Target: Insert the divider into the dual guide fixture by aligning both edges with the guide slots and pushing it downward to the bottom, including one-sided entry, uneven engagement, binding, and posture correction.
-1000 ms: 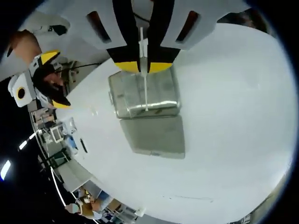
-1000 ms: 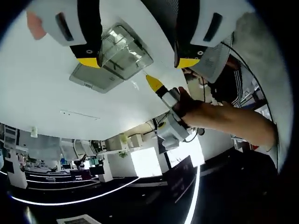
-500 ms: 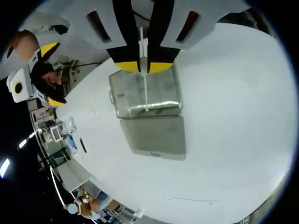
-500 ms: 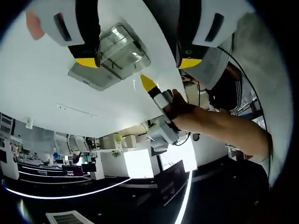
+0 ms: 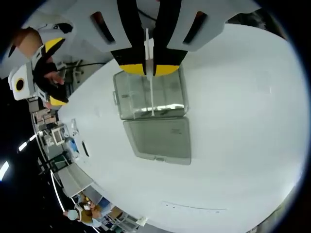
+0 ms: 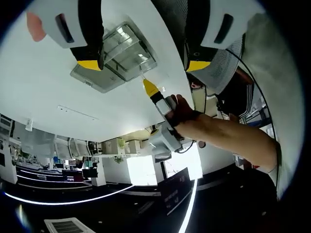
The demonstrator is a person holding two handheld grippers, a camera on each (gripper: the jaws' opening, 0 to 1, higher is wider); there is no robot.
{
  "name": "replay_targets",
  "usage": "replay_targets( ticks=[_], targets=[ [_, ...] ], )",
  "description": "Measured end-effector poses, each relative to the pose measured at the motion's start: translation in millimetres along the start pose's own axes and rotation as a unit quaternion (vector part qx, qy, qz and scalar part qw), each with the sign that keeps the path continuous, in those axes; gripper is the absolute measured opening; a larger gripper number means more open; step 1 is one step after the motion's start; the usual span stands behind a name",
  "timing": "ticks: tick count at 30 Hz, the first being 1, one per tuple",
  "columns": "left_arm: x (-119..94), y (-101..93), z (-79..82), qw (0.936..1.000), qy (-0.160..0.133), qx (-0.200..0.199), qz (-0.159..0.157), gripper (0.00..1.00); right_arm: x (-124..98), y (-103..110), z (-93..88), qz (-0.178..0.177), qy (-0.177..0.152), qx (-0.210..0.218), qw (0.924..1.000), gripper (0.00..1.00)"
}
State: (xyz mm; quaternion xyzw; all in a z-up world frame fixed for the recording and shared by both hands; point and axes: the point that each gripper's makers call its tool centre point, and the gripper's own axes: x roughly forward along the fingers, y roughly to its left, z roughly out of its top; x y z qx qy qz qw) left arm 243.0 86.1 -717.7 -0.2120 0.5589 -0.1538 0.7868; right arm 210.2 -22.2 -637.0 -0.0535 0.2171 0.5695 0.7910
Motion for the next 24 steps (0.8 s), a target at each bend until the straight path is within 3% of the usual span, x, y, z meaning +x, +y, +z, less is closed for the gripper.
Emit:
replay_targets(
  ticks=[11,24],
  targets=[
    [13.3,-3.1,6.0,0.9997,0.019,-0.011,0.01,0.02,-1.6,-1.8,-3.9,-0.003,-0.004,-0.005,1.0,0.65],
    [23.9,1.7,5.0,0.9988,0.039,-0.018,0.026,0.02,-3.1,0.1,-7.1,-0.001,0.0,-0.05,0.9988,0.66]
  ],
)
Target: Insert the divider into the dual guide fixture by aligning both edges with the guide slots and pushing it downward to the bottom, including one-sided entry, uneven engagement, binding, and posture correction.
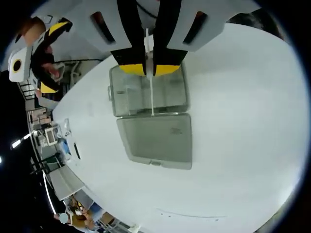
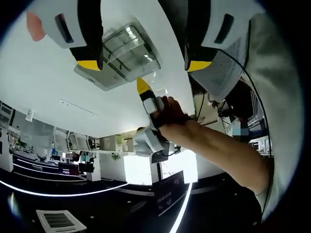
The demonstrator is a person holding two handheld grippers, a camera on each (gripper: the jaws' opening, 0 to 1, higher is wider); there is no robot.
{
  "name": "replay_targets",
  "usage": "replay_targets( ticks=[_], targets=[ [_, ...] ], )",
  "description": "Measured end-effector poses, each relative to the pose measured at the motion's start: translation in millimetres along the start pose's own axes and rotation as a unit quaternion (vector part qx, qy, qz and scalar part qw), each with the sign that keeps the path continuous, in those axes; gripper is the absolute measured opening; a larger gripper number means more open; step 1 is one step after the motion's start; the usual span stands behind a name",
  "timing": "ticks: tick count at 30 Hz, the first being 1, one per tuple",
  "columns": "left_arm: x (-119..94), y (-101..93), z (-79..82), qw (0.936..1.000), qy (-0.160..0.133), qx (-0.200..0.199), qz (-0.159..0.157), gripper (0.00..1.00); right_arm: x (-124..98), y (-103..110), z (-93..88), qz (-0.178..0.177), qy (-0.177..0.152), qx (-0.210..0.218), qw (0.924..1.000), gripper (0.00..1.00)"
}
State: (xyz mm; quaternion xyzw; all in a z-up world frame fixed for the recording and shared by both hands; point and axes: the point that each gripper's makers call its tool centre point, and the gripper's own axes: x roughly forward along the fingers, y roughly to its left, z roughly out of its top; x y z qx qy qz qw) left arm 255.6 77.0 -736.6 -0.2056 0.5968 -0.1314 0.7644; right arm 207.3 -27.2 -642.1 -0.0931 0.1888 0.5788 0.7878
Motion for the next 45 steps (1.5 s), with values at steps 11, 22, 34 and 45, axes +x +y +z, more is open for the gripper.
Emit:
replay_targets(
  ticks=[11,22,34,45],
  targets=[
    [10.3,4.2,-7.2,0.9998,0.015,-0.007,0.011,0.02,-1.4,-0.1,1.4,0.001,-0.005,-0.004,1.0,0.66],
    [12.7,6.2,-2.4,0.9996,0.023,-0.008,0.018,0.02,-1.1,-0.8,0.8,0.001,-0.003,-0.015,0.9999,0.66],
    [20.1,5.7,-5.2,0.9991,0.033,-0.008,0.026,0.02,-1.8,-6.0,-9.6,-0.003,0.01,-0.021,0.9997,0.68],
    [25.7,7.7,-5.9,0.9982,0.045,-0.01,0.037,0.02,-2.7,-5.5,-18.5,-0.004,0.032,-0.039,0.9987,0.7]
  ],
)
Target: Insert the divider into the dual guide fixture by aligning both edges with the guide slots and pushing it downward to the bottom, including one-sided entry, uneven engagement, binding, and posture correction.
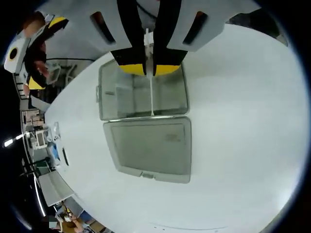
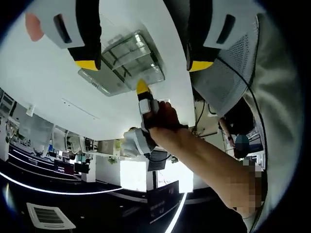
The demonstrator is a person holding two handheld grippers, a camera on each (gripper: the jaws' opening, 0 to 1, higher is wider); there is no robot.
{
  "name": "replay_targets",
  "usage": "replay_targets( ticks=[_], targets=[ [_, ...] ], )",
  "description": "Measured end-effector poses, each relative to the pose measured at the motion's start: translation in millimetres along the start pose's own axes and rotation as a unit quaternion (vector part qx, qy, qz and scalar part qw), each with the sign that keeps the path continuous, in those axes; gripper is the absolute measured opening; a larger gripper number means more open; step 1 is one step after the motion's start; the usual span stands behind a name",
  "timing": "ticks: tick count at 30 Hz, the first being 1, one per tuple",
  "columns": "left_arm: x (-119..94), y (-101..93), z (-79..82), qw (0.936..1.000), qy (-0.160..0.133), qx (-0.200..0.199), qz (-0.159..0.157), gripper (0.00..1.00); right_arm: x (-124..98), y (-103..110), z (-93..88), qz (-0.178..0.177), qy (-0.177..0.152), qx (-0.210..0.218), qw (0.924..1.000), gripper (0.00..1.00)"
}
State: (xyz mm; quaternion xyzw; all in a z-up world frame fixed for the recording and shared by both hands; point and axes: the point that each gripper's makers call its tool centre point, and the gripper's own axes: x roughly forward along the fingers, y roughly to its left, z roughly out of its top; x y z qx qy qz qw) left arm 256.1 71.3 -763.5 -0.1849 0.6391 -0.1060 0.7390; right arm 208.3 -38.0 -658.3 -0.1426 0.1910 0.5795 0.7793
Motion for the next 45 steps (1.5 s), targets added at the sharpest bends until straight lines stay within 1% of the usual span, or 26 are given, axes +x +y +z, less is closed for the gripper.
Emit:
replay_targets(
  ticks=[8,14,19,32,37,45],
  targets=[
    [1.6,-0.5,-0.1,0.9999,0.005,0.007,0.012,0.02,1.2,2.0,-1.1,0.002,-0.001,0.004,1.0,0.7],
    [2.5,0.4,-0.7,0.9997,0.007,0.001,0.022,0.02,1.2,1.9,-2.7,0.003,0.0,0.006,1.0,0.7],
    [6.6,-3.8,-1.5,0.9997,0.011,0.004,0.02,0.02,0.4,0.4,-3.8,0.002,0.001,0.008,1.0,0.7],
    [6.1,1.6,-1.1,0.9996,0.012,-0.004,0.026,0.02,0.9,-1.9,-6.9,0.003,0.003,0.012,0.9999,0.69],
    [8.1,1.3,-0.6,0.9996,0.013,-0.005,0.024,0.02,1.5,-2.8,-6.6,0.003,0.003,0.012,0.9999,0.69],
    [8.8,2.0,-1.6,0.9994,0.017,-0.004,0.031,0.02,0.2,-4.7,-8.0,0.002,0.003,0.015,0.9999,0.69]
  ],
)
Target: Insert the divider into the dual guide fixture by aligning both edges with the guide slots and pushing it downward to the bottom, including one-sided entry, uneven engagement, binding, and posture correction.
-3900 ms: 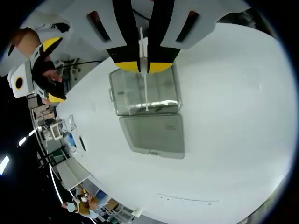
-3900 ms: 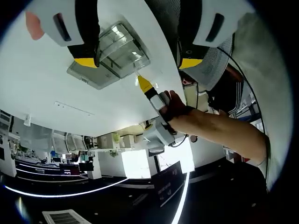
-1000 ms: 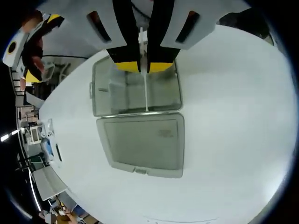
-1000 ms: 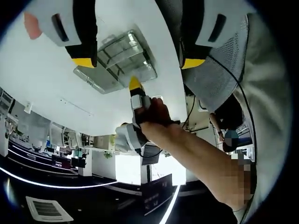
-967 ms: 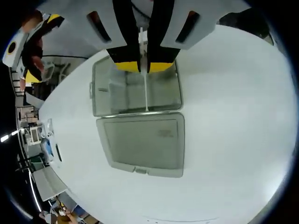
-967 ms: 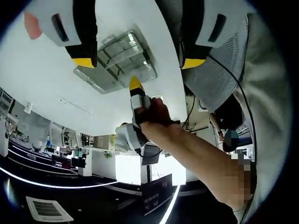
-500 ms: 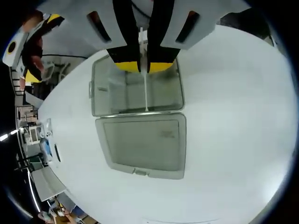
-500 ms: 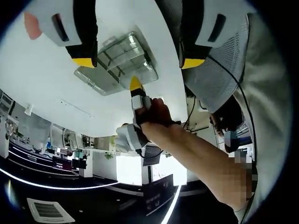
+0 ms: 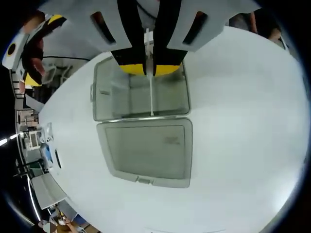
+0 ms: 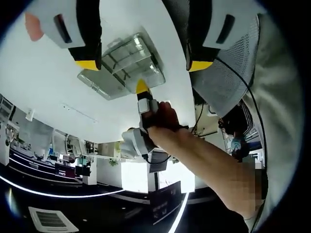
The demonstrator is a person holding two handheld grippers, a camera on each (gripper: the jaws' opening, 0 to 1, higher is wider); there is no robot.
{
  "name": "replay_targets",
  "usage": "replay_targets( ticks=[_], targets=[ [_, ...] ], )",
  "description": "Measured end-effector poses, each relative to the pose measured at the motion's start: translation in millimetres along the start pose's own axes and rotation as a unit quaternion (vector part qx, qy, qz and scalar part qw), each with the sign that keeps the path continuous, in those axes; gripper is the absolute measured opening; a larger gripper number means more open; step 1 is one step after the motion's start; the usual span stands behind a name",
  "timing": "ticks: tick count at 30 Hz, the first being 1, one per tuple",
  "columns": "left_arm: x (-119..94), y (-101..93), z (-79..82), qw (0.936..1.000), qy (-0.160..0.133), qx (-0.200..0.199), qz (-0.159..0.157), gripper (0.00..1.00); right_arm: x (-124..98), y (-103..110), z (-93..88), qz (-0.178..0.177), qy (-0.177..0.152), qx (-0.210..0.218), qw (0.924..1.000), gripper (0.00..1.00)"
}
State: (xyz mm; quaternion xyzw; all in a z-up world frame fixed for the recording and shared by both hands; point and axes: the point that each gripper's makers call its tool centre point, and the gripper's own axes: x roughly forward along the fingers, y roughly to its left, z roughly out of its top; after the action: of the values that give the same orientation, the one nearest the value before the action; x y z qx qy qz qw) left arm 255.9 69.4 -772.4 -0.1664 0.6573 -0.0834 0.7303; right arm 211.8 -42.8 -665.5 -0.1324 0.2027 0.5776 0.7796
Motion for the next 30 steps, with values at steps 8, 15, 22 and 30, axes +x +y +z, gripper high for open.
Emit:
replay_targets(
  ticks=[8,15,22,30],
  targets=[
    [0.2,0.2,0.2,1.0,0.003,0.003,0.004,0.02,-0.5,-0.8,-0.2,0.0,0.0,0.001,1.0,0.69],
    [0.2,-0.9,1.0,0.9999,0.006,0.007,0.008,0.02,-2.0,-1.9,-0.2,-0.002,-0.001,0.001,1.0,0.69],
    [0.0,-1.0,0.7,0.9998,0.006,0.017,0.012,0.02,-3.1,-2.5,-0.9,-0.003,-0.001,0.004,1.0,0.69],
    [-0.4,-1.7,0.9,0.9998,0.007,0.017,0.012,0.02,-3.7,-2.3,-0.8,-0.004,-0.001,0.003,1.0,0.68]
  ],
)
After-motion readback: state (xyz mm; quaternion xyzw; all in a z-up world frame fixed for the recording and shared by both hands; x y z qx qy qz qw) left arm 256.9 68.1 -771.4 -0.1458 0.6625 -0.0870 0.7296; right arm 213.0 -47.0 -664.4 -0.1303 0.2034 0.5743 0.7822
